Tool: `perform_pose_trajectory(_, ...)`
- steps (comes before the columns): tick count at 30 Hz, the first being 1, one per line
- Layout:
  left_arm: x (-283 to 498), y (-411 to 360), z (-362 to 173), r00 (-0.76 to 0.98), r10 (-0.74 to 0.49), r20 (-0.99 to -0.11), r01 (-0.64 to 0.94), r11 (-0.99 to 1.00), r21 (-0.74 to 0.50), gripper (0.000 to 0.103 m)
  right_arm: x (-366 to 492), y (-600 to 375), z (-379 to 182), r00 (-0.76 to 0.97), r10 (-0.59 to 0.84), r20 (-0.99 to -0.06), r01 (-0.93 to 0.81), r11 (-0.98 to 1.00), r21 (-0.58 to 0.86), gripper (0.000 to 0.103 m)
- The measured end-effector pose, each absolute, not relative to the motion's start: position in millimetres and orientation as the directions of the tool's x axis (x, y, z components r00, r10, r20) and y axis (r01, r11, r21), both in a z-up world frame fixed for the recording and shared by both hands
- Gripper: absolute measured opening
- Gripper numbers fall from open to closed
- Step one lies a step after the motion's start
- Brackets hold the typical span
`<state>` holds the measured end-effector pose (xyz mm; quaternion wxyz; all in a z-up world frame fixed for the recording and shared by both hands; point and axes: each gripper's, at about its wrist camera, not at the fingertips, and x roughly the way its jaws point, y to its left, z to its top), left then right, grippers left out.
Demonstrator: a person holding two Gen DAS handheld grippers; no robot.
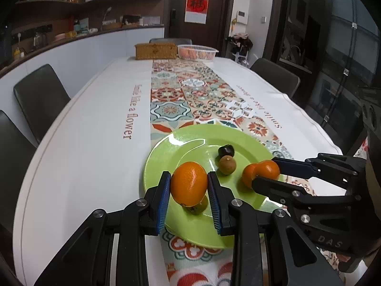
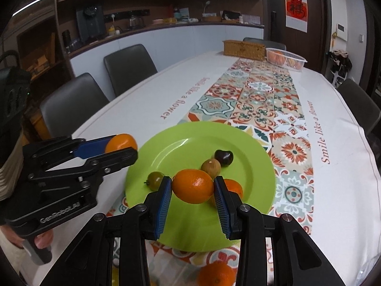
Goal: Organize fruits
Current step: 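Lift and carry both mandarins over the green plate with both tools, then lower both mandarins onto the plate and open both tools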
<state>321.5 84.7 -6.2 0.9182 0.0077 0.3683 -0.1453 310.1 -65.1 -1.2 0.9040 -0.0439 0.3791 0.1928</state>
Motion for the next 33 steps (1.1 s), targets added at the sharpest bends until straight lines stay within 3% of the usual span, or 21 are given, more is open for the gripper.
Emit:
perform_pose_trajectory(14,347.8,79.6,-26.4,0.643,-0.272,-0.716,0.292,0.951,-0.099,0.035,330.5,-63.1,-20.4,0.612,0.293,-0.734,-0.36,0.93,0.071,0.037)
perform_pose_trajectory(33,273.4,69.0,29.9,0.727,-0.221,-0.65,0.273,0.962,-0.022,0.04,280.6,-85.7,20.9,0.679,0.326,-0.658,-0.364,0.928,0.085,0.039)
